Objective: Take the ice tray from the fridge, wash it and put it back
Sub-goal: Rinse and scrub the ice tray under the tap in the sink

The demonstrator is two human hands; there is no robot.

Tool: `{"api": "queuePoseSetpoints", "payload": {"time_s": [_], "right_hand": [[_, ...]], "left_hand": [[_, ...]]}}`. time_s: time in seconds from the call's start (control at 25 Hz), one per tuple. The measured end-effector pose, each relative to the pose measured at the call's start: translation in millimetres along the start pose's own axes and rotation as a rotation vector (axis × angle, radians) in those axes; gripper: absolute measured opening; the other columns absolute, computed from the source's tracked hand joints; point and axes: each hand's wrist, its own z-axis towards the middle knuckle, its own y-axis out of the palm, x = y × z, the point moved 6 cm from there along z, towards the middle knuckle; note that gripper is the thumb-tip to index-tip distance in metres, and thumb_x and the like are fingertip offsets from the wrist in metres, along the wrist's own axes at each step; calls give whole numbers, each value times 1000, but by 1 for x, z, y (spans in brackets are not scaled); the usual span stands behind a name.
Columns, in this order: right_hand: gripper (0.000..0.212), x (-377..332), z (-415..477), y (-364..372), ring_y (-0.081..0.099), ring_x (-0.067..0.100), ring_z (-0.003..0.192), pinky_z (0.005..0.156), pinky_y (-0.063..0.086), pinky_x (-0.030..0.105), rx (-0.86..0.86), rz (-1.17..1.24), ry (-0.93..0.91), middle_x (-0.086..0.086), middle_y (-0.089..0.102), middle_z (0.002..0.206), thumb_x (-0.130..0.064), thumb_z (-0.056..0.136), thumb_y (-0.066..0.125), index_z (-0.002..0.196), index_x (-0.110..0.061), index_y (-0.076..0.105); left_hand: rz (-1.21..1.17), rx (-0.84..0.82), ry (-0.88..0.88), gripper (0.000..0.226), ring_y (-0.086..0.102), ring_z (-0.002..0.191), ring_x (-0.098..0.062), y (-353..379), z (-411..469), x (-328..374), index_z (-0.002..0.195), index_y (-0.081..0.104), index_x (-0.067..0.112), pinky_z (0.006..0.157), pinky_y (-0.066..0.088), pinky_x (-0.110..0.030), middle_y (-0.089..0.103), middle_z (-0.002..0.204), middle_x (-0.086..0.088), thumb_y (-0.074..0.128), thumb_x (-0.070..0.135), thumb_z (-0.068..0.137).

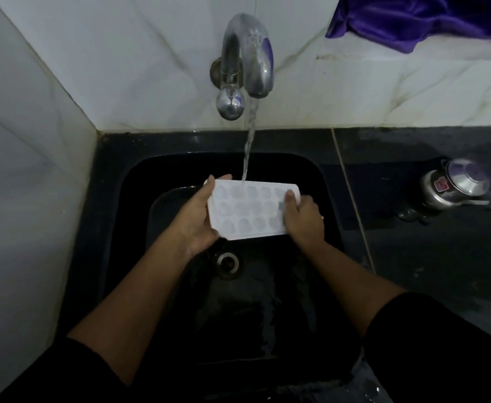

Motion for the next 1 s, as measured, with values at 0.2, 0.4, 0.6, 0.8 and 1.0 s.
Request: {"api": "queuePoseSetpoints", "payload": {"time_s": [0.2, 0.4, 0.6, 0.8, 1.0], "right_hand": [[79, -51, -13, 49, 14, 43, 157, 126, 15, 58, -206, -253, -107, 24, 12, 170, -58, 106, 36, 166, -12, 12], [68, -56, -47, 78, -16, 28, 160, 128, -6, 54, -468, -183, -353, 6, -13, 174, -52, 111, 26, 167, -27, -2], [62, -47, 27, 44, 19, 48, 153, 122, 19, 65, -246, -271, -100, 23, 20, 166, -52, 107, 32, 159, -18, 28], [70, -77, -33, 79, 0, 32, 160, 128, 5, 56, -429, -214, -395, 13, 1, 174, -55, 109, 22, 166, -17, 7], [68, -46, 44, 47, 15, 50, 154, 124, 15, 62, -279, -224, -56, 30, 13, 167, -51, 106, 17, 163, -14, 19]], "left_hand": [[-92, 21, 108, 57, 69, 124, -31, 21, -1, -15, 149, 57, 24, 101, 58, -46, 70, 138, -14, 56, 44, 96], [-206, 151, 57, 39, 69, 122, -33, 16, 1, -24, 140, 63, 30, 98, 57, -50, 70, 138, -13, 50, 44, 106], [-167, 143, 52, 38, 62, 131, -34, 51, -15, -30, 115, 76, 21, 119, 42, -52, 74, 125, -16, 46, 41, 108], [-238, 205, 97, 39, 69, 124, -31, 32, -1, -24, 144, 62, 32, 112, 49, -55, 71, 137, -10, 50, 40, 108], [-176, 163, 69, 41, 73, 112, -28, 52, -14, -32, 119, 78, 25, 102, 55, -47, 77, 122, -11, 44, 45, 109]]}}
